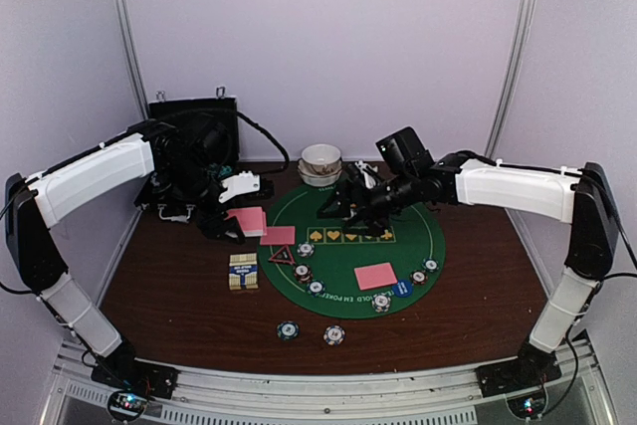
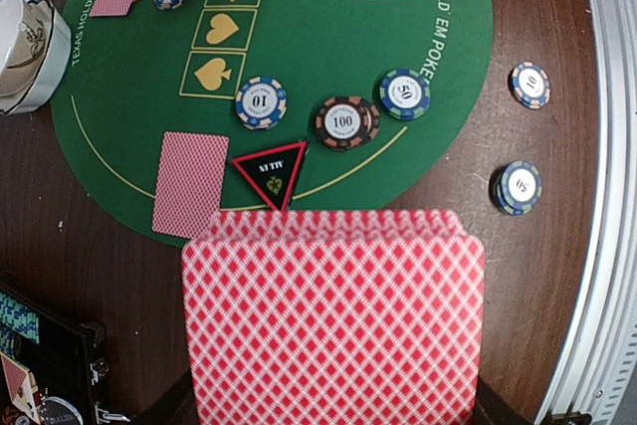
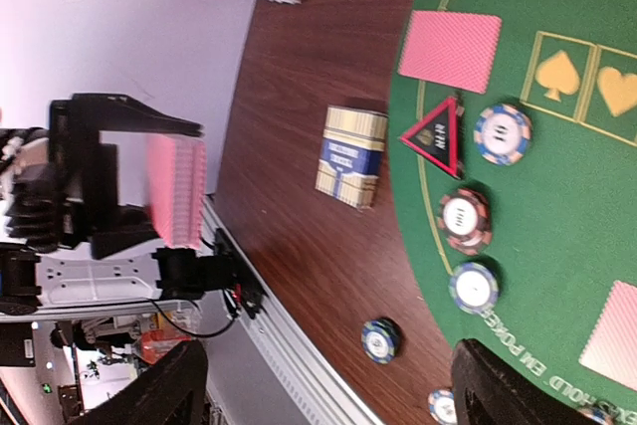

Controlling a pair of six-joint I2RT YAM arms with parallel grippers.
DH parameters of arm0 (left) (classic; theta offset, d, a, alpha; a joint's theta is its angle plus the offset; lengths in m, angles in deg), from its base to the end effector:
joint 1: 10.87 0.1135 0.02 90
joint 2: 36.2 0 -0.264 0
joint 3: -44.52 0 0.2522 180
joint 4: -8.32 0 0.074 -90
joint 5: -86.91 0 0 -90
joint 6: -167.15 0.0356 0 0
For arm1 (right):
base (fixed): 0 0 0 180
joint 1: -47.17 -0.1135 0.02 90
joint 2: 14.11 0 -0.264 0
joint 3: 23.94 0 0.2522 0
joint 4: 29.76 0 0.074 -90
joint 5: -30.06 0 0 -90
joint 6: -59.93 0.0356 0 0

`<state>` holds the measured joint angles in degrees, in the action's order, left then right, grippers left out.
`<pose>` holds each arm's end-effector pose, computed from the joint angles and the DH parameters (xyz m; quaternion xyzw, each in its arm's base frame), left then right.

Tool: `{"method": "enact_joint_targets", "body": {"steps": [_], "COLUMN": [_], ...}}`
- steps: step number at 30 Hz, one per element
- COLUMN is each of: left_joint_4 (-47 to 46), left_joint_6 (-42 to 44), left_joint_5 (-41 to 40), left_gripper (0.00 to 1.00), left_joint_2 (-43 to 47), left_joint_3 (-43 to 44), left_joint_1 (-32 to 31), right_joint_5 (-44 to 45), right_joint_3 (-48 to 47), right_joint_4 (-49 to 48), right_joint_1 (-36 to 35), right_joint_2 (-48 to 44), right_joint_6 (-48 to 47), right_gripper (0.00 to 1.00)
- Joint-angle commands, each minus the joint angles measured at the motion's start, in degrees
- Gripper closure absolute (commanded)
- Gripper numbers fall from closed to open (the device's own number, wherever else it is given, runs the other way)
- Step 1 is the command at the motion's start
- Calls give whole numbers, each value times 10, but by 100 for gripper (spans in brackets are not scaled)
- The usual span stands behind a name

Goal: Distribute texas hold em gaming equipment
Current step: Pick up the poker card from the face-down deck piles.

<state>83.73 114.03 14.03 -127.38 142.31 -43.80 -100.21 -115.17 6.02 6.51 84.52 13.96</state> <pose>0.2587 -0.1800 0.3058 0.5786 0.7815 -0.1399 0.1868 0.2759 0.2673 0.2728 -0.1114 0.8652 0.4847 0.0629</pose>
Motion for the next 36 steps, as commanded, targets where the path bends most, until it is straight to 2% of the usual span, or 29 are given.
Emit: {"method": "enact_joint_targets", "body": {"steps": [1, 8, 15, 36], "left_joint_4": [-6, -11, -11, -10], "left_joint_6": [-7, -14, -11, -12], "left_joint_5": [10, 16, 16, 15], "left_gripper": [96, 97, 97, 97], "left_joint_2": [2, 0, -1, 1], "left_joint_3": [6, 7, 8, 11], "left_joint_1": [4, 4, 4, 4], "right_joint_5": [-29, -44, -52, -105], "right_joint_3": [-4, -45, -44, -128], "right_joint_4": [-156, -227, -321, -407], "right_joint_1": [-28, -69, -93, -108], "right_joint_2": [20, 92, 128, 227], "right_joint_6": [96, 137, 183, 243], "right_gripper": [12, 12, 12, 16]}}
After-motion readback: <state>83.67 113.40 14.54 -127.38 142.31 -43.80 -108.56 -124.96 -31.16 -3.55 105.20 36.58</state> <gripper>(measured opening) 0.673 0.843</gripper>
